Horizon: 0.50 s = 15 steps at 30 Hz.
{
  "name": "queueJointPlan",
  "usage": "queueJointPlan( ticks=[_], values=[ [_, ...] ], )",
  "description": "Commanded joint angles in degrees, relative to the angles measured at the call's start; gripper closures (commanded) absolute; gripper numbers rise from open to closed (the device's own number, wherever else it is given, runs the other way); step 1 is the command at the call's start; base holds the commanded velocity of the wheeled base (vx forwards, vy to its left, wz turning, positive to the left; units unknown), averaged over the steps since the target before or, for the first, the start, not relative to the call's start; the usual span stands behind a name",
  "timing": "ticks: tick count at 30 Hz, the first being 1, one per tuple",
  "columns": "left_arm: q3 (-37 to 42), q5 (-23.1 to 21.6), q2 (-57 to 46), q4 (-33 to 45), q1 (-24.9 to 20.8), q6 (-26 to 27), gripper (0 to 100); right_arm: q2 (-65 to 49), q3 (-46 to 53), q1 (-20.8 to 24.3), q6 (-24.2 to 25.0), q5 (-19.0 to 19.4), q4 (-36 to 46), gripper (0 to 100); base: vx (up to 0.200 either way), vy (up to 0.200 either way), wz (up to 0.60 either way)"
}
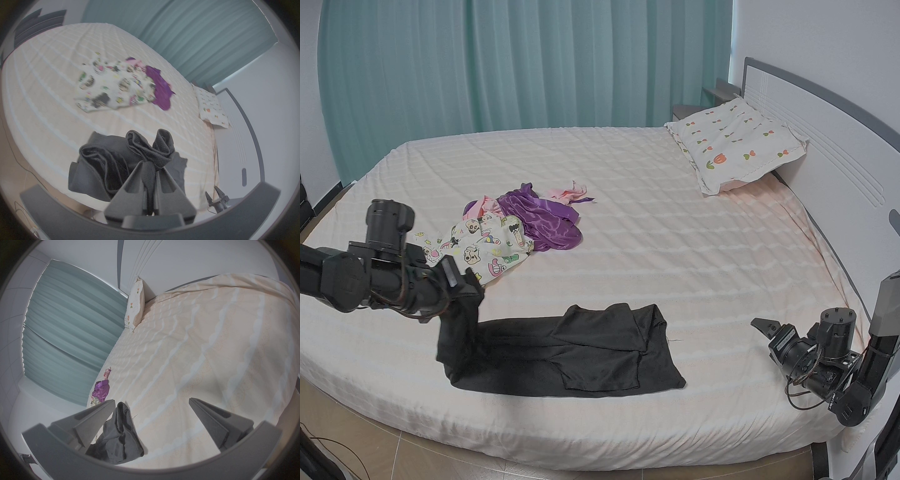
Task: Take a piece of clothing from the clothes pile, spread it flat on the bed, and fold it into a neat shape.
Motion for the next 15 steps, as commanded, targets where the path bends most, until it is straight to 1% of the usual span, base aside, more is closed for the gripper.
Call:
queueJointPlan(
  ticks=[1, 2, 3, 8, 15],
  values=[
    [-5.0, 7.7, 2.7, 0.7, -16.9, -8.8, 100, 0.2, 0.0, 0.0, 0.0, 0.0, -0.1, 0, 0.000, 0.000, 0.00],
    [-5.3, 7.8, 3.1, 0.7, -17.2, -9.1, 100, 0.2, 0.0, 0.0, 0.0, 0.0, -0.1, 0, 0.000, 0.000, 0.00],
    [-6.9, 8.4, 5.0, 0.7, -19.1, -10.7, 100, 0.2, 0.0, 0.0, 0.0, -0.1, -0.1, 0, 0.000, 0.000, 0.00],
    [-11.2, 9.9, 9.0, 0.6, -23.2, -14.3, 100, 0.3, 0.0, 0.0, 0.0, 0.0, -0.1, 0, 0.000, 0.000, 0.00],
    [-15.3, 10.0, 13.4, 0.1, -25.1, -15.9, 100, 0.6, 0.0, -0.1, 0.0, -0.1, -0.1, 0, 0.000, 0.000, 0.00]
  ],
)
